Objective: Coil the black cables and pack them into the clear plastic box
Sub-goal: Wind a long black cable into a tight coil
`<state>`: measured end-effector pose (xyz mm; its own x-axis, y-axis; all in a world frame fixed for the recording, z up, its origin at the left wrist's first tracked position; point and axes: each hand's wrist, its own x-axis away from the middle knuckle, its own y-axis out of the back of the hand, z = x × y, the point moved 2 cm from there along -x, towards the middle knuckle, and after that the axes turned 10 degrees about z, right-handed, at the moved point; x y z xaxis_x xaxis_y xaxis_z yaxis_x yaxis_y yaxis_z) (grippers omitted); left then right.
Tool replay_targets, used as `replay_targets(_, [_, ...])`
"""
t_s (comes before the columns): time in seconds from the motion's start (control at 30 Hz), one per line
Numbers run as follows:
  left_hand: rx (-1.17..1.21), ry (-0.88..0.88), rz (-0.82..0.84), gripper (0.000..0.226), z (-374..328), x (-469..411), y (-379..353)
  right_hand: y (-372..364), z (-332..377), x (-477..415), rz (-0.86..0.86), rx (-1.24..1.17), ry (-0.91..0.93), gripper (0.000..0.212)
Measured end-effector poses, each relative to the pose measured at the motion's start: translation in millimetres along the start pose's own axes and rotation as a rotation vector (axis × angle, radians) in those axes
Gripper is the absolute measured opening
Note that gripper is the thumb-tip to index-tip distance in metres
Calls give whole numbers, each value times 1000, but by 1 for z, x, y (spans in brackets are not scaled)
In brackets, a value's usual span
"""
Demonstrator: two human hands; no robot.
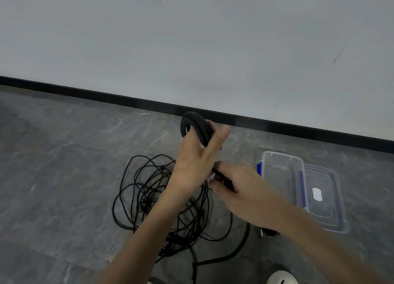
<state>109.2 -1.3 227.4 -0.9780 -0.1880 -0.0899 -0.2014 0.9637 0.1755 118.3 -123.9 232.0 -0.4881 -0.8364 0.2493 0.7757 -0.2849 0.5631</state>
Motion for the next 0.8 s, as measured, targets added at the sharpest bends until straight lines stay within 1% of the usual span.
replay_targets(0.07, [-62,-21,-28,35,0,1,-1,0,2,2,75,-221,-30,15])
replay_targets(0.17, [-158,-51,-65,33,0,0,2,-1,9,10,245,-623,-78,17])
replay_targets(0.23, [-219,-49,-75,31,2,-1,6,-1,12,15,315,-707,-122,19])
replay_targets(0.3, [-244,-40,-88,29,3,-1,10,1,10,16,307,-695,-128,18])
replay_targets(0.33, [-256,-32,-92,28,5,-1,12,2,8,16,272,-691,-129,18])
replay_targets(0.4, [-271,-16,-92,31,6,-3,15,6,4,14,141,-657,-108,17])
replay_targets(0.47, [-293,11,-74,36,8,-5,17,9,0,12,-26,-511,-36,22])
replay_targets(0.53, [-342,46,-22,43,10,-5,18,11,-2,12,-146,-280,66,24])
replay_targets(0.57, [-374,67,15,51,11,-5,18,12,-2,12,-184,-170,119,24])
replay_targets(0.6, [-397,92,55,66,12,-5,18,13,-3,13,-213,-79,167,23])
replay_targets(0.67, [-404,162,149,91,10,-3,16,18,-3,15,-275,31,239,23])
replay_targets(0.7, [-382,194,207,96,9,-3,15,21,-3,15,-304,46,260,21])
replay_targets(0.73, [-342,217,278,95,7,-1,13,24,-3,16,-331,43,279,18])
replay_targets(0.8, [-230,242,454,80,2,3,7,30,-7,18,-377,-12,305,14])
